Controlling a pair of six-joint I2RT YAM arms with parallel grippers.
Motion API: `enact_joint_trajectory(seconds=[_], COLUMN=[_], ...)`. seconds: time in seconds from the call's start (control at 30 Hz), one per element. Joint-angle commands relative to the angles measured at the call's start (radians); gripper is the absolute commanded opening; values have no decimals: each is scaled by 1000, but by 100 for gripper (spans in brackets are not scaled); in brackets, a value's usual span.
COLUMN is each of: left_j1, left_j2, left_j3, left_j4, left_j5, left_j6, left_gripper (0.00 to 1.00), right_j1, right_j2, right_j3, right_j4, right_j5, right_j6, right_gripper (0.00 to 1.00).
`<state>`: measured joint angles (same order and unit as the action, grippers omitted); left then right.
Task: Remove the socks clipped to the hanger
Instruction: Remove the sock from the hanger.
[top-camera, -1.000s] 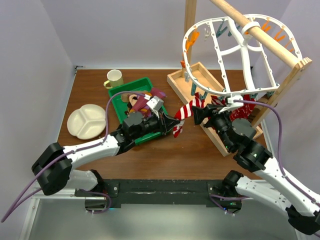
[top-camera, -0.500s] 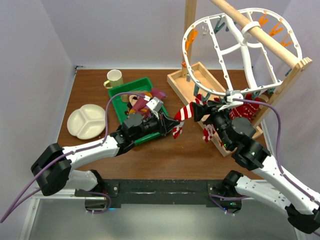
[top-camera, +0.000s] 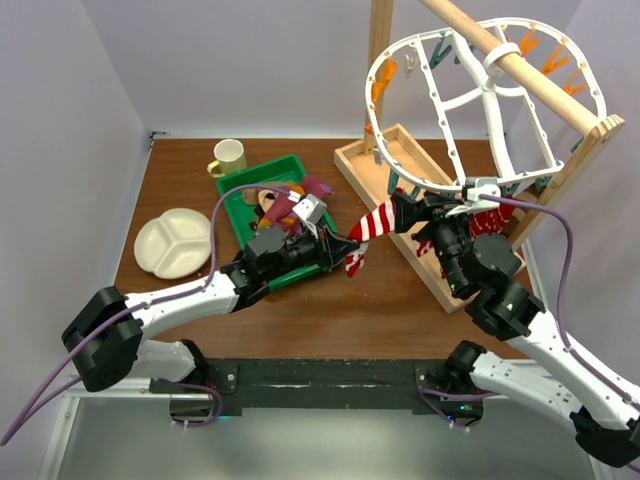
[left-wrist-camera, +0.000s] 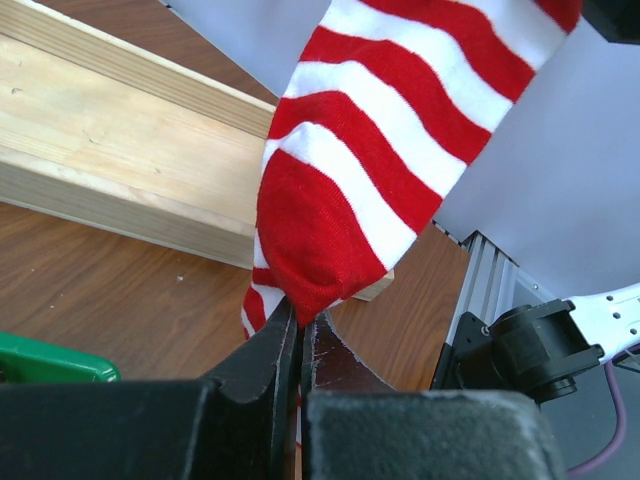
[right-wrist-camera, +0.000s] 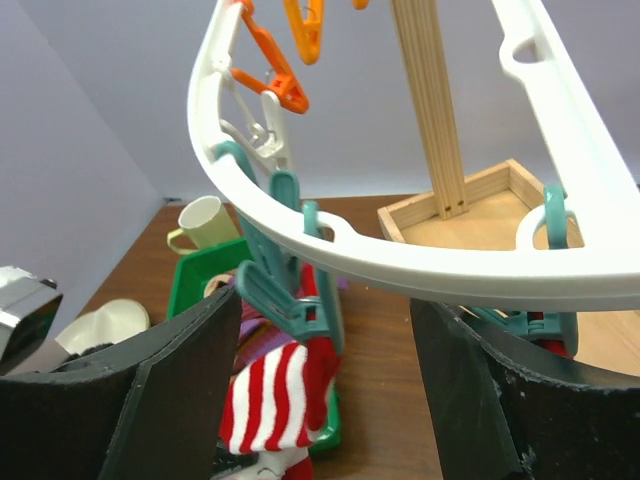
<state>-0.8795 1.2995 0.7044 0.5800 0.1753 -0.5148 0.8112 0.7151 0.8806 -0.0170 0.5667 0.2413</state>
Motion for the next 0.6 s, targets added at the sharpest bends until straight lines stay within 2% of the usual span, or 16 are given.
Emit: enact_joint_trajectory(seconds=[0.0,0.57], left_j1=[-4,-4], left_j2=[-26,-28], left_j3=[-2,-2], left_j4=[37,23], left_j5=[-10,-11], left_j6=[-5,2], left_gripper=[0,0], right_j1=[0,0], right_j2=[20,58], right_j3=[47,83], right_j4=[83,115], right_j5=[25,10], right_j6=[-16,-27], right_gripper=[70,56])
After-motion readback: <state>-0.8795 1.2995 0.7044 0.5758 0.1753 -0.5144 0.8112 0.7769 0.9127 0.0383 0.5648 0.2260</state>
